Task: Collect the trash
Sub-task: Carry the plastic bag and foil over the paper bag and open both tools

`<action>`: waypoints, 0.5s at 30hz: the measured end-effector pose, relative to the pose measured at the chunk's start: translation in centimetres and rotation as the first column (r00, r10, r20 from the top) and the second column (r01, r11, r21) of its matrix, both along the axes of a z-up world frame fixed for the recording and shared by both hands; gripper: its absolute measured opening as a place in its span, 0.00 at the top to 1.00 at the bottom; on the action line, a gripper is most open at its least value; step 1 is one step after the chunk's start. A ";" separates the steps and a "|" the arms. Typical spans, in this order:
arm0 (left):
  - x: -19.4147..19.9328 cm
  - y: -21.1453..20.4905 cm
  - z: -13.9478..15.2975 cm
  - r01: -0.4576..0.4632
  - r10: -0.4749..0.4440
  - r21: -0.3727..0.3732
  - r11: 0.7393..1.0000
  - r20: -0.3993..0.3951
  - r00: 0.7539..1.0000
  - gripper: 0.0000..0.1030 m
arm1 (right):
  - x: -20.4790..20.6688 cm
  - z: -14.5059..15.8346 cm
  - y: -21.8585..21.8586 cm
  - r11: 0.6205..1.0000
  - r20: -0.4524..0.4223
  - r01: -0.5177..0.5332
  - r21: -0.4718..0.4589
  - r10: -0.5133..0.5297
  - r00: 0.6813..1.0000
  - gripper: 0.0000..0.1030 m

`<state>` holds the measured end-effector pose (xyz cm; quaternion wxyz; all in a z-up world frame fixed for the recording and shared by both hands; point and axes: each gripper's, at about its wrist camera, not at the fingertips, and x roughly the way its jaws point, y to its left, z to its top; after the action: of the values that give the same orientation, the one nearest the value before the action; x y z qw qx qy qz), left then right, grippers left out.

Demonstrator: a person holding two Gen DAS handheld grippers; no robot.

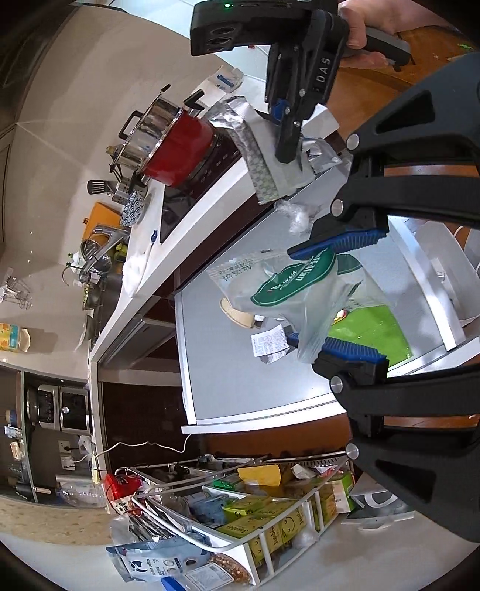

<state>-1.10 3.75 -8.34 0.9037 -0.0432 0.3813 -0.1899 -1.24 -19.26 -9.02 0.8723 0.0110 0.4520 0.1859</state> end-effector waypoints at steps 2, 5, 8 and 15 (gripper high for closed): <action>-0.6 -0.2 -0.1 0.001 -0.001 -0.004 1.000 -0.006 1.000 0.59 | -0.7 -0.4 -0.2 1.000 -0.013 0.015 -0.004 -0.015 1.000 0.81; -1.5 -0.3 -0.2 0.004 -0.004 -0.003 1.000 -0.007 1.000 0.59 | -1.8 -0.5 -0.7 1.000 -0.024 0.030 0.006 -0.030 0.999 0.81; -2.6 -0.7 -0.2 0.019 -0.019 -0.005 1.000 -0.012 1.000 0.59 | -3.0 -0.4 -1.0 1.000 -0.029 0.028 0.010 -0.027 0.999 0.81; -5.4 -1.5 -0.9 0.086 -0.087 -0.011 0.996 -0.051 0.995 0.59 | -5.9 -0.2 -1.4 1.000 -0.048 -0.016 0.003 0.016 0.999 0.81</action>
<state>-6.55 2.28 -9.21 0.8842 -0.0355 0.4052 -0.2294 -7.17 -20.66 -9.18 0.8598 0.0131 0.4725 0.1931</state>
